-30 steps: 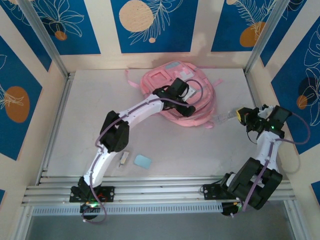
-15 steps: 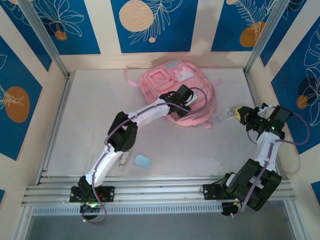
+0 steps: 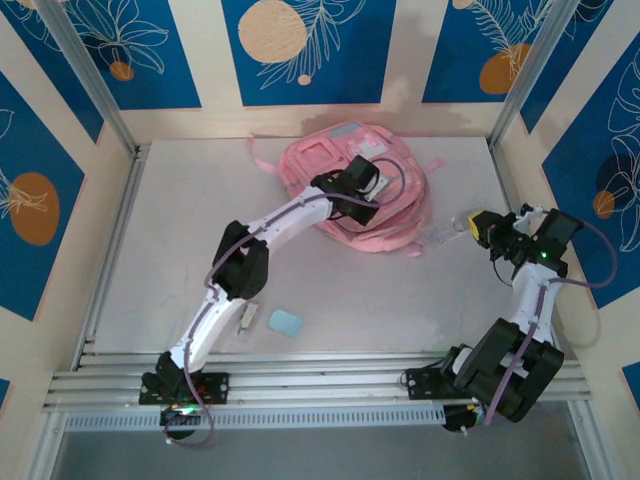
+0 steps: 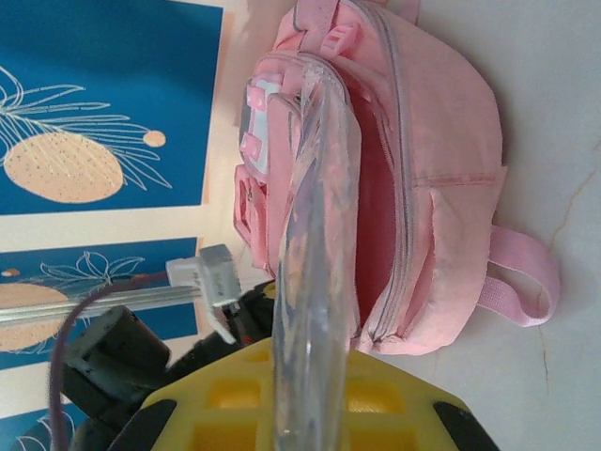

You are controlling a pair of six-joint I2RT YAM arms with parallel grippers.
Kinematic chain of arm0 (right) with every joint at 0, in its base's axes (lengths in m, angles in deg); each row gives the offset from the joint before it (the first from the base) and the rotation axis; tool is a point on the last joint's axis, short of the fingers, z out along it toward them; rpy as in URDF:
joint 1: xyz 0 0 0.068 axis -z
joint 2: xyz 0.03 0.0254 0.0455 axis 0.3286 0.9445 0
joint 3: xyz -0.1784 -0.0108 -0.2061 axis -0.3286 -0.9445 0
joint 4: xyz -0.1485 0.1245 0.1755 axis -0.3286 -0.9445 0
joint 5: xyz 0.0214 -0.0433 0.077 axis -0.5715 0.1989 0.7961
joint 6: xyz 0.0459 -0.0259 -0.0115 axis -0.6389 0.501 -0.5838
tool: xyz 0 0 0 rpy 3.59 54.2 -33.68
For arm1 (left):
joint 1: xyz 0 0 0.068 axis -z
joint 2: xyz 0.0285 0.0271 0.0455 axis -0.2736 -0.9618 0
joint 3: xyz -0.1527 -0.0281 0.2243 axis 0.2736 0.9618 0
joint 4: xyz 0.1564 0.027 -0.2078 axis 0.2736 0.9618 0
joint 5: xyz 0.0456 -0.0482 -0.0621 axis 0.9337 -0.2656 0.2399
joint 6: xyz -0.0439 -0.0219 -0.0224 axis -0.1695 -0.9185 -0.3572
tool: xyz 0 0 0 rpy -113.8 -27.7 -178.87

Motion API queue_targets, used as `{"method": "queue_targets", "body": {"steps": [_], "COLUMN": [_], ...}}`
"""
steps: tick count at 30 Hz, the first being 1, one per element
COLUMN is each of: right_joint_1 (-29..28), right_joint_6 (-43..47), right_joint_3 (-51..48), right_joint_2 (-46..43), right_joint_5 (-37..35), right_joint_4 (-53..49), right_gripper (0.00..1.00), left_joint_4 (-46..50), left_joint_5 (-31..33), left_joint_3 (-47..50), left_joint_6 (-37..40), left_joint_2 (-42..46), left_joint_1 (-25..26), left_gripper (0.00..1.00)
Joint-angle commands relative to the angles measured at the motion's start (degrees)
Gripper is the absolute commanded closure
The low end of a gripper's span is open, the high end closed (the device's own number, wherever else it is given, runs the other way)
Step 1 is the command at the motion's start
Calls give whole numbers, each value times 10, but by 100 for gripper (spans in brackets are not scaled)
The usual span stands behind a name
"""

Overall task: Pack the student bag
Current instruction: Open the student bag at the top-center of the table, then place the loose stationery in the student bag.

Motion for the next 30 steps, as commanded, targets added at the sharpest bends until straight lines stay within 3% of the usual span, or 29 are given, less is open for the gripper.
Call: {"method": "queue_targets", "body": {"steps": [1,10,17,26,30], "right_joint_1": [-28,-152,-271,-404,-441], "right_joint_6": [-18,-80,-178,-265,-280], "right_joint_3": [9,19,63,164,233], "right_joint_2": [0,75,211,406,487], "right_joint_5": [-13,-84,-131,-218,-228], "right_joint_4": [30,171,371,524,526], "right_gripper": [100,100,100,100,100], "left_joint_4": [-12,-59,-74,-112,-118], "left_joint_5": [-140,-237,-278,-317,-321], "left_joint_3": [-22,-31,-49,-48,-46], "left_joint_6": [-129,-236,-278,-324,-330], "left_joint_2": [73,106,120,127,127], "left_joint_1": [-35,-71,-72,-56,-54], "left_gripper": [100,100,100,100,100]}}
